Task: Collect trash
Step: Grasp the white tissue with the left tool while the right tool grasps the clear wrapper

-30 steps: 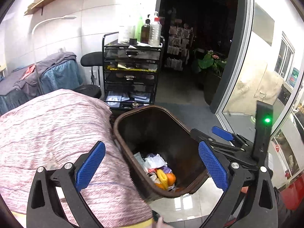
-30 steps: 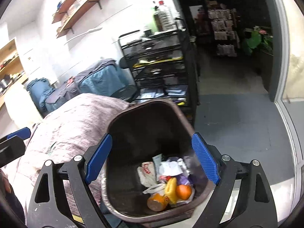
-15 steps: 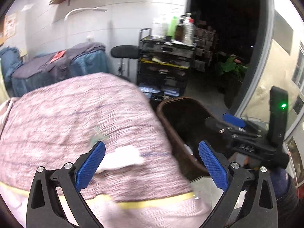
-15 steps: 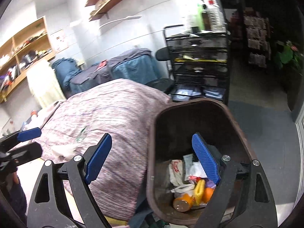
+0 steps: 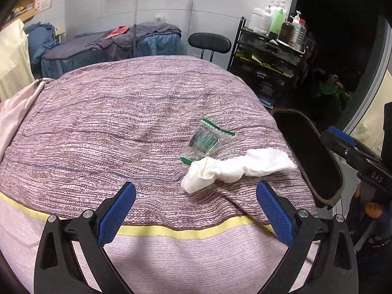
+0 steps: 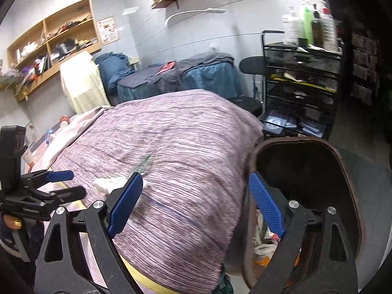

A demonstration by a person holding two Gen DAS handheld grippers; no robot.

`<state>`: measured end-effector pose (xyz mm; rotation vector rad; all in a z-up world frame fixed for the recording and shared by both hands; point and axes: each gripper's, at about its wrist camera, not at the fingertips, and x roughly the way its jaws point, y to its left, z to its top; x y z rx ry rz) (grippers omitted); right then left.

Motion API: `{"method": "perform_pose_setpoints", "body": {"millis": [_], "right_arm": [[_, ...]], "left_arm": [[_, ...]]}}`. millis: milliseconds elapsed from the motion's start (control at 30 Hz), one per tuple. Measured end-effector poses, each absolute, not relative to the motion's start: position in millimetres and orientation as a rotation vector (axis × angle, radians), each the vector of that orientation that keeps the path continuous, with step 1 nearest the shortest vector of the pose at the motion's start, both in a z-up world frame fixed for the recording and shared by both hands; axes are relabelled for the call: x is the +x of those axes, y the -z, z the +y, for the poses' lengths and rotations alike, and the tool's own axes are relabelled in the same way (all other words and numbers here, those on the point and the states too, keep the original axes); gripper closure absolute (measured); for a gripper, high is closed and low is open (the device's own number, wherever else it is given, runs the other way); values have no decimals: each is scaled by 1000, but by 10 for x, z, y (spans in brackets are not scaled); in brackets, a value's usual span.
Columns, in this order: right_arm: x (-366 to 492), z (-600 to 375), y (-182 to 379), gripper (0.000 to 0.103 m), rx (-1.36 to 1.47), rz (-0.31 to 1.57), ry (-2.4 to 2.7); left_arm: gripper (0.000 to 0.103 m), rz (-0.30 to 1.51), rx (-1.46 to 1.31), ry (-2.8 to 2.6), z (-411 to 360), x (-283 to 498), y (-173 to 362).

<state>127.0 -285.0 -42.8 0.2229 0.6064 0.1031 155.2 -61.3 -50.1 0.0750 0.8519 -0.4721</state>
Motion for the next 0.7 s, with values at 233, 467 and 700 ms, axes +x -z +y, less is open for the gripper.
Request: {"method": "perform_pose_setpoints", "body": {"millis": [233, 467, 700], "right_arm": [[1369, -2724, 424, 15, 231, 622, -122], [1354, -2804, 420, 15, 245, 628, -93], [1358, -2875, 442, 15, 262, 646, -87]], "left_arm": [[6, 860, 141, 550, -853, 1612, 555], [26, 893, 307, 592, -1219, 1727, 716], [78, 891, 295, 606, -1189, 1728, 728]]}}
